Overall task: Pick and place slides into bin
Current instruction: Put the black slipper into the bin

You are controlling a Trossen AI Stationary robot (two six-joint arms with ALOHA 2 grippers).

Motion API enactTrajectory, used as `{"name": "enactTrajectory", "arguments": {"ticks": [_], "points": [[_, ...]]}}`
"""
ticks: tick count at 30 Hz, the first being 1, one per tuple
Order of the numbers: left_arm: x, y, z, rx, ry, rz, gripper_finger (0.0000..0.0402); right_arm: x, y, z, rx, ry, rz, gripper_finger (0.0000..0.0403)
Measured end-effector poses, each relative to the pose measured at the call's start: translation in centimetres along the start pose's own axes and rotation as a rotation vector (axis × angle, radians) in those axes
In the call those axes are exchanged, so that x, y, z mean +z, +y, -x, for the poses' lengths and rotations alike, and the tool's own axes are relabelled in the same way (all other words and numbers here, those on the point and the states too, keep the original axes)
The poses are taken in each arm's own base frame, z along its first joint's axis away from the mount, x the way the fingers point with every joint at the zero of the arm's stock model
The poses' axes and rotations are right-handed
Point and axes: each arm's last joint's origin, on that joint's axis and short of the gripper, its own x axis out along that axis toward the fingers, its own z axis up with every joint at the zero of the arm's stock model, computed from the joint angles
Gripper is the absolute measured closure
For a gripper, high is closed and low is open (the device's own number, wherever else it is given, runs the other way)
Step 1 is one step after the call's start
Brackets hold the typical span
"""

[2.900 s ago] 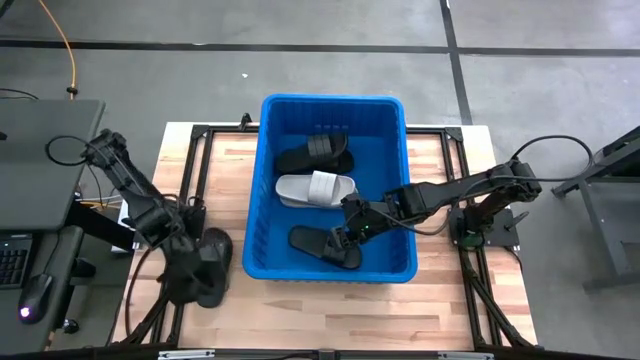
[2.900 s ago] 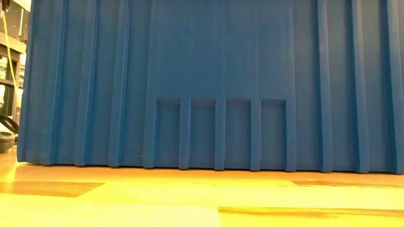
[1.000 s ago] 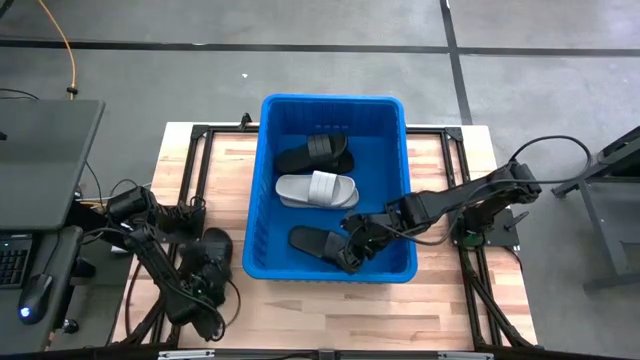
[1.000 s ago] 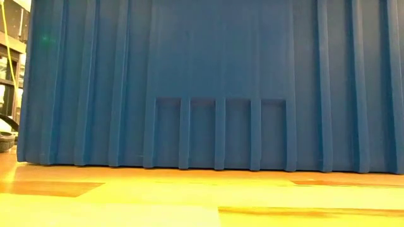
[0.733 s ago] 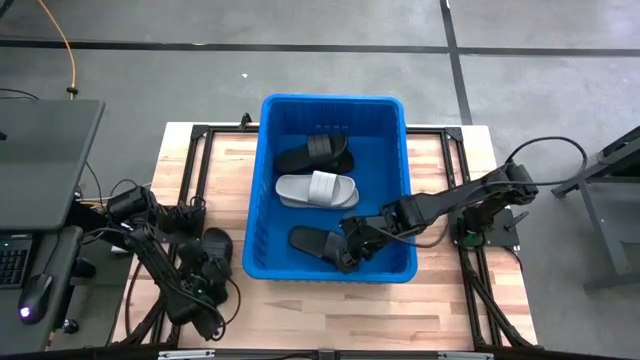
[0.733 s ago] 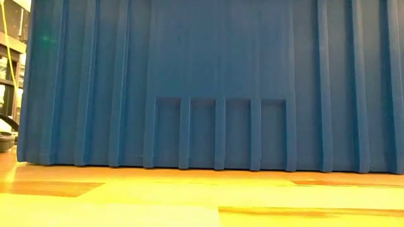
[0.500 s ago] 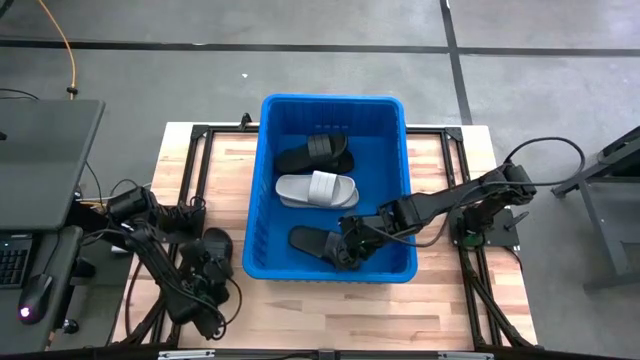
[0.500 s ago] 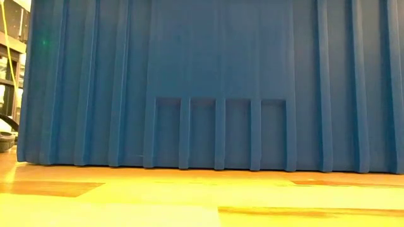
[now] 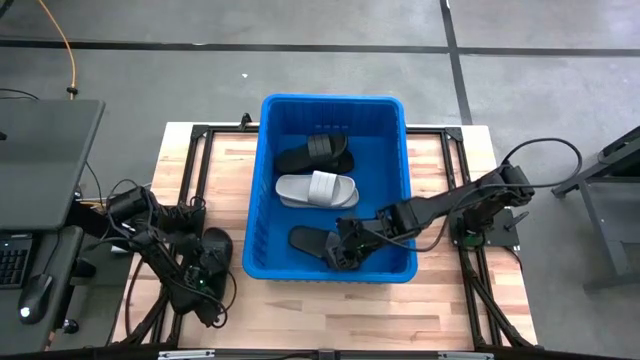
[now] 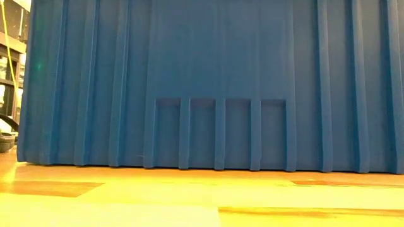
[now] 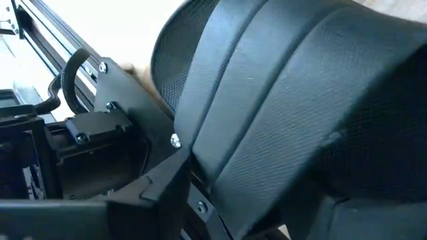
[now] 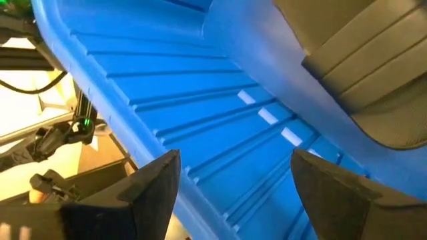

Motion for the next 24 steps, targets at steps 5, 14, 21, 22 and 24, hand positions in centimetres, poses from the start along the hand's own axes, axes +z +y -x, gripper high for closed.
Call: {"name": "enactTrajectory", "arguments": {"ticks": [5, 14, 21, 22, 24], "points": [[0.1, 0.0, 0.1, 0.006, -0.02, 0.022, 0.0292, -0.4, 0.0, -0.4, -0.01, 0.011, 0.012, 0.0132], [0.2, -0.1, 0.1, -0.005, -0.068, 0.046, 0.0395, -0.9, 0.0, -1.1, -0.026, 0.018, 0.023, 0.0132], [0.4, -0.4, 2.4, -0.103, -0.102, 0.047, 0.0398, -1.0, 0.0, -1.1, -0.029, 0.009, 0.044, 0.0132], [0.5, -0.3, 3.1, -0.108, -0.102, 0.048, 0.0399, -1.0, 0.0, -1.1, -0.03, 0.008, 0.047, 0.0132], [0.6, -0.4, 4.3, -0.139, -0.107, 0.058, 0.0399, -1.0, 0.0, -1.2, -0.032, 0.003, 0.051, 0.0132]]}}
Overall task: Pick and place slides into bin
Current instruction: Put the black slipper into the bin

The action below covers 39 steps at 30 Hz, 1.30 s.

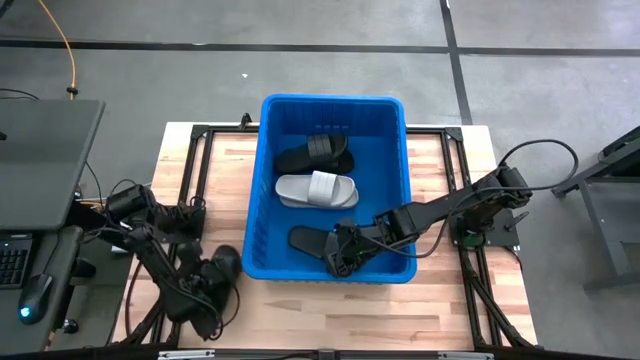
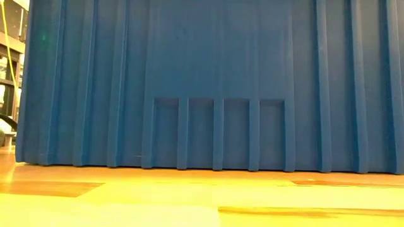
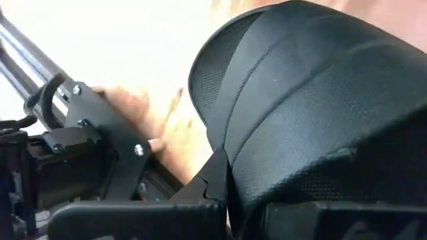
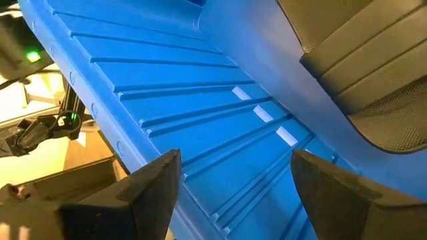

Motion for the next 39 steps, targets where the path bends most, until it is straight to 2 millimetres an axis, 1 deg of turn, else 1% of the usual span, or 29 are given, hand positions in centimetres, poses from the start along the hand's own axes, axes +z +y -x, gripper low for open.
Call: {"name": "enactTrajectory", "arguments": {"ticks": [4, 8, 11, 19, 22, 26, 28, 30, 32, 35, 37, 39], "points": [[0.6, -0.4, 2.8, -0.101, -0.014, -0.002, 0.04, 0.0, 0.0, 0.0, -0.001, -0.003, 0.015, 0.0132], [0.5, -0.3, 5.4, -0.149, -0.039, 0.014, 0.04, -0.1, 0.0, 0.0, -0.005, -0.005, 0.01, 0.0132], [-0.1, -0.3, 7.1, -0.201, -0.051, -0.01, 0.0401, -0.1, 0.0, 0.0, -0.004, -0.004, 0.01, 0.0132], [-2.1, 0.2, 10.8, -0.32, -0.029, -0.069, 0.0401, 0.0, 0.1, -0.1, 0.009, -0.011, 0.015, 0.0132], [-2.6, 0.5, 12.3, -0.373, -0.062, -0.066, 0.0401, 0.1, 0.3, -0.2, 0.044, 0.012, -0.035, 0.0132], [-2.8, 1.3, 14.1, -0.419, -0.121, -0.011, 0.0401, 0.6, 0.7, -0.2, 0.108, 0.082, -0.125, 0.0132], [-2.7, 1.7, 14.7, -0.423, -0.116, 0.009, 0.0401, 0.5, 1.2, -0.1, 0.17, 0.126, -0.106, 0.0132], [-2.5, 1.9, 15.4, -0.444, -0.114, 0.014, 0.0401, 0.3, 1.5, 0.1, 0.197, 0.145, -0.09, 0.0132], [-2.3, 2.1, 16.0, -0.47, -0.138, -0.008, 0.0401, 0.3, 2.0, 0.6, 0.224, 0.177, -0.07, 0.0132], [-1.8, 2.3, 16.7, -0.499, -0.176, 0.007, 0.0401, 0.2, 2.8, 2.6, 0.241, 0.207, -0.025, 0.0132], [-1.5, 2.3, 16.8, -0.503, -0.192, 0.021, 0.0401, 0.2, 2.8, 3.9, 0.176, 0.172, 0.0, 0.0132], [-1.1, 2.3, 16.9, -0.506, -0.229, 0.036, 0.0401, 0.6, 2.6, 5.0, 0.071, 0.069, 0.032, 0.0132]]}}
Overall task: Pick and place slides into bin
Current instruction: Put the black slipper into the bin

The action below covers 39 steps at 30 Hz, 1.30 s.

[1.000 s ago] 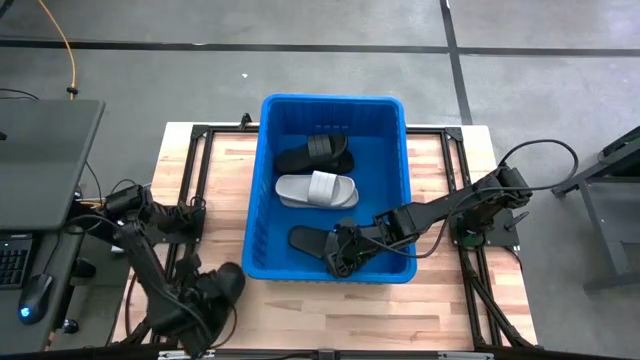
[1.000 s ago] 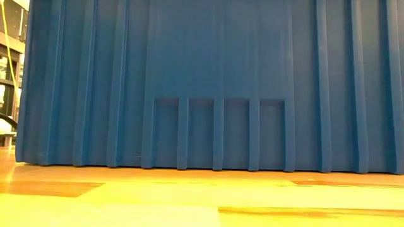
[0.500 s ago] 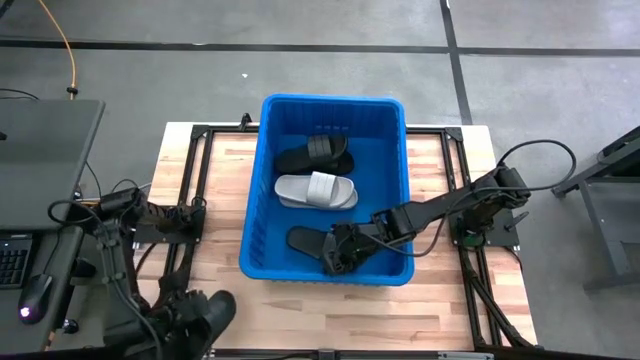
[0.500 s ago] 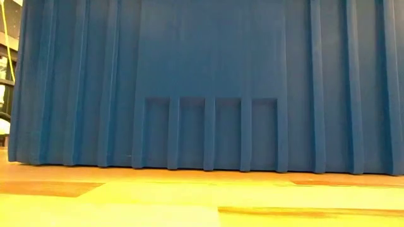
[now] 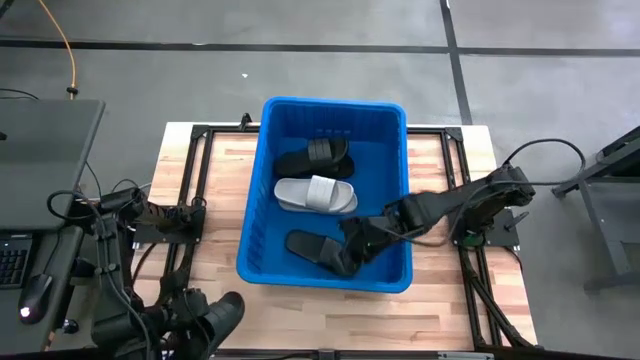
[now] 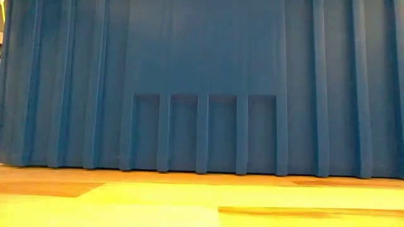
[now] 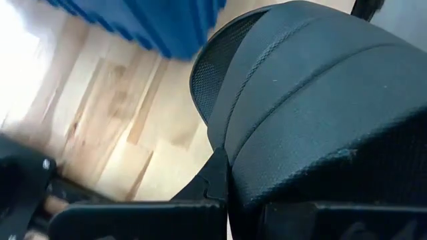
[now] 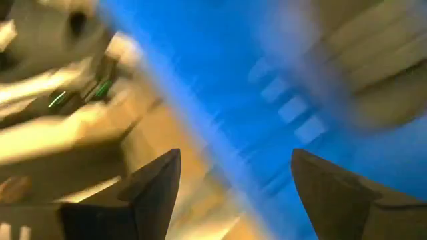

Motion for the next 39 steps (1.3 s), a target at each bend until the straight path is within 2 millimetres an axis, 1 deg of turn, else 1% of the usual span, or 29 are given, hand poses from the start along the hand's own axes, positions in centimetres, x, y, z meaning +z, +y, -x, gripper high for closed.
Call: {"name": "enactTrajectory", "arguments": {"ticks": [2, 3, 5, 8, 10, 13, 16, 18, 23, 29, 33, 39], "points": [[0.7, 0.0, -0.3, 0.007, -0.019, 0.015, 0.0401, 0.5, 0.1, 1.5, -0.086, -0.109, 0.033, 0.0132], [1.0, 0.0, -0.4, 0.011, -0.021, 0.025, 0.0401, 0.7, 0.4, 2.3, -0.094, -0.158, 0.042, 0.0132], [1.9, -0.1, -0.4, 0.009, -0.05, 0.006, 0.0401, 1.1, 1.5, 3.7, -0.047, -0.222, 0.065, 0.0132], [3.6, -0.1, 0.0, 0.0, -0.158, -0.041, 0.0401, 1.5, 3.1, 5.1, 0.066, -0.26, 0.084, 0.0132], [5.1, -0.1, 0.5, -0.007, -0.206, -0.082, 0.0401, 1.9, 3.8, 5.8, 0.138, -0.26, 0.083, 0.0132], [7.6, 0.3, 1.2, 0.007, -0.293, -0.142, 0.0401, 2.2, 4.4, 6.5, 0.201, -0.249, 0.103, 0.0132], [9.9, 0.8, 1.8, 0.034, -0.358, -0.179, 0.0401, 2.4, 4.5, 6.8, 0.212, -0.247, 0.102, 0.0132], [11.3, 1.2, 2.4, 0.032, -0.369, -0.206, 0.0401, 2.4, 4.5, 6.8, 0.21, -0.25, 0.1, 0.0132], [13.6, 2.1, 3.9, 0.051, -0.431, -0.294, 0.0401, 2.3, 4.6, 6.8, 0.213, -0.263, 0.099, 0.0132], [16.1, 3.3, 4.5, 0.138, -0.499, -0.375, 0.0401, 2.3, 5.2, 6.9, 0.283, -0.249, 0.074, 0.0132], [17.1, 3.9, 4.3, 0.199, -0.527, -0.378, 0.0401, 2.4, 5.4, 7.0, 0.315, -0.239, 0.057, 0.0132], [17.2, 4.1, 4.5, 0.254, -0.569, -0.422, 0.0401, 2.6, 5.7, 7.2, 0.36, -0.224, 0.044, 0.0132]]}}
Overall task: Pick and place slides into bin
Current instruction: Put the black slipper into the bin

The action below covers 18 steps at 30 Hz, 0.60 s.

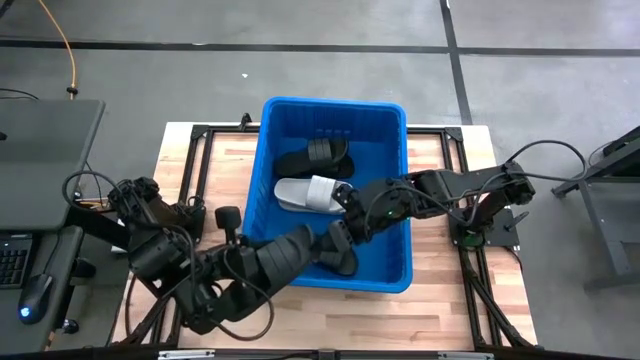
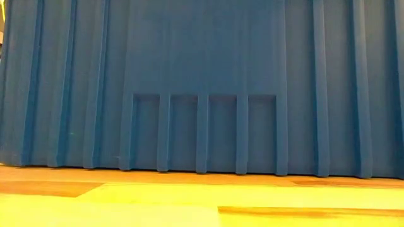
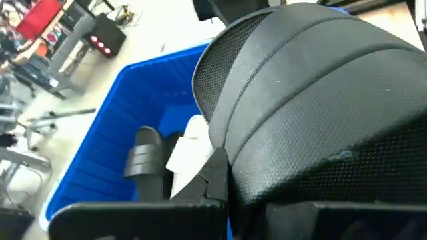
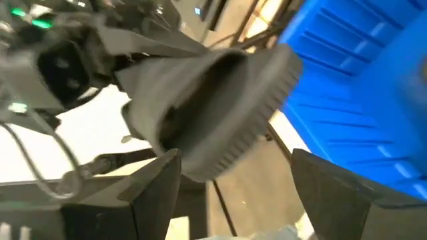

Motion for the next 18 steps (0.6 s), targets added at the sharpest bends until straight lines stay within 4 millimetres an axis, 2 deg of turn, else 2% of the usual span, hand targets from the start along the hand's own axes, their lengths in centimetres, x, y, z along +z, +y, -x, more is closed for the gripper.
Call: {"name": "enactTrajectory", "arguments": {"ticks": [8, 18], "points": [[0.1, 0.3, 0.1, 0.054, -0.035, -0.039, 0.0401, 1.9, 1.1, 0.1, 0.165, -0.045, -0.04, 0.0132], [0.2, 0.3, -0.1, 0.09, -0.05, -0.096, 0.0401, 1.8, 0.3, -0.4, 0.109, -0.003, -0.08, 0.0132]]}}
